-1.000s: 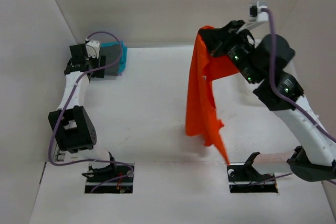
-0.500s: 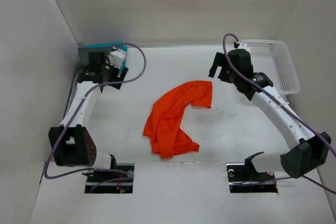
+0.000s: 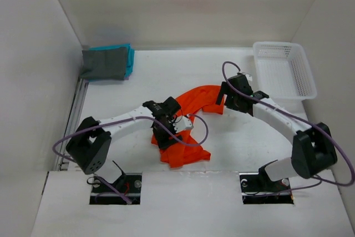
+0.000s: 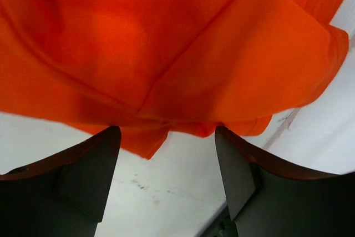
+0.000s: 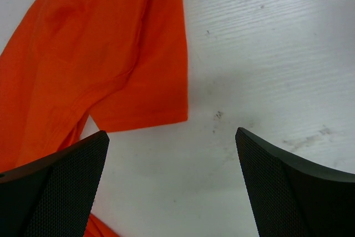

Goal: Fold and stack the t-shirts
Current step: Grab crumpled tshirt from bin with the right arm

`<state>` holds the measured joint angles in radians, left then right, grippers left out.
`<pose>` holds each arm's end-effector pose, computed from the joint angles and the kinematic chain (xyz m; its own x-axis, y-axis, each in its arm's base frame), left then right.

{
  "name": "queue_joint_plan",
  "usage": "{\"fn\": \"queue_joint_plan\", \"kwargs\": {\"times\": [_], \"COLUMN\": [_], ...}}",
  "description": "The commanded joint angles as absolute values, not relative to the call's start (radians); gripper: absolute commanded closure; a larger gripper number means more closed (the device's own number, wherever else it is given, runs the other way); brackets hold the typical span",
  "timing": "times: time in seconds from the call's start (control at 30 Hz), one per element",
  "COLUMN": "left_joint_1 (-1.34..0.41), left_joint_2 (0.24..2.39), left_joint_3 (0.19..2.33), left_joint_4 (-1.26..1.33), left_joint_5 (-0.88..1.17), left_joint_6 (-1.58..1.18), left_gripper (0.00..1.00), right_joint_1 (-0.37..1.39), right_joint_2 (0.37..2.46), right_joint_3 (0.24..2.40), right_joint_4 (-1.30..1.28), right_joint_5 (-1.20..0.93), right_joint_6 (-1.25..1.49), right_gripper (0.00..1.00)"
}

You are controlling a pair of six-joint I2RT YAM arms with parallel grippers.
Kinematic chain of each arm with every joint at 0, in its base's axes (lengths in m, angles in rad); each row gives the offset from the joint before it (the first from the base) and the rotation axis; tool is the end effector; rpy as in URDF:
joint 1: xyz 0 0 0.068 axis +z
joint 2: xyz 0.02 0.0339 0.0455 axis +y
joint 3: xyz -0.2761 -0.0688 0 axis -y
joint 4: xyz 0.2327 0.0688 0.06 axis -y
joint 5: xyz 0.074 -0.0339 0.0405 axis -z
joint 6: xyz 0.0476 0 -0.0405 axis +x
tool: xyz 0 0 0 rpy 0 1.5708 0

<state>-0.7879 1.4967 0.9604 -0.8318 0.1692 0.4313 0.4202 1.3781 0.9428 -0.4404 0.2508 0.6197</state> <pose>0.1739 -0.1861 0.2031 -0.3255 0.9114 -0.2518 0.9453 0.3195 -0.0657 0.2608 0.1036 0.2485 -0.7160 0.2963 -0.6321 0.2037 0.9547 0.2168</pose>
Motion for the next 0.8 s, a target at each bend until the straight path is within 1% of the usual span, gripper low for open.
{"fn": "queue_joint_plan", "kwargs": {"times": [0.0, 0.03, 0.07, 0.17, 0.23, 0.3, 0.37, 0.43, 0.5, 0.57, 0.6, 0.63, 0.67, 0.77], "left_joint_1": [-0.789, -0.789, -0.791, -0.791, -0.789, -0.792, -0.798, -0.803, -0.788, -0.751, -0.725, -0.691, -0.652, -0.498], "left_joint_2": [1.54, 1.552, 1.571, 1.615, 1.641, 1.663, 1.681, 1.695, 1.701, 1.692, 1.68, 1.665, 1.648, 1.599], "left_joint_3": [0.971, 0.976, 0.98, 0.983, 0.989, 1.005, 1.015, 1.017, 1.014, 1.008, 1.008, 1.008, 1.014, 1.089], "left_joint_4": [-0.799, -0.793, -0.787, -0.779, -0.778, -0.784, -0.787, -0.781, -0.778, -0.775, -0.772, -0.77, -0.767, -0.761], "left_joint_5": [0.227, 0.254, 0.285, 0.336, 0.376, 0.416, 0.437, 0.427, 0.402, 0.362, 0.339, 0.315, 0.293, 0.235], "left_joint_6": [0.339, 0.333, 0.318, 0.299, 0.29, 0.284, 0.282, 0.284, 0.288, 0.298, 0.304, 0.313, 0.325, 0.373], "left_gripper": [0.34, 0.34, 0.34, 0.37, 0.42, 0.5, 0.65, 0.8, 0.9, 0.96, 0.98, 0.99, 0.99, 0.98], "right_joint_1": [0.429, 0.429, 0.424, 0.403, 0.397, 0.397, 0.395, 0.389, 0.381, 0.375, 0.374, 0.373, 0.378, 0.412], "right_joint_2": [1.495, 1.54, 1.581, 1.669, 1.704, 1.727, 1.738, 1.746, 1.746, 1.735, 1.727, 1.712, 1.688, 1.55], "right_joint_3": [1.005, 1.021, 1.034, 1.051, 1.052, 1.045, 1.032, 1.019, 1.005, 0.989, 0.983, 0.976, 0.965, 0.907], "right_joint_4": [-0.321, -0.318, -0.316, -0.314, -0.314, -0.314, -0.305, -0.287, -0.262, -0.245, -0.244, -0.244, -0.245, -0.259], "right_joint_5": [0.187, 0.169, 0.157, 0.144, 0.129, 0.112, 0.103, 0.081, 0.061, 0.051, 0.049, 0.048, 0.045, 0.032], "right_joint_6": [0.649, 0.649, 0.65, 0.661, 0.667, 0.676, 0.686, 0.69, 0.699, 0.707, 0.709, 0.71, 0.71, 0.713], "right_gripper": [0.0, 0.0, 0.02, 0.16, 0.21, 0.25, 0.33, 0.46, 0.62, 0.83, 0.92, 0.98, 1.0, 1.0]}}
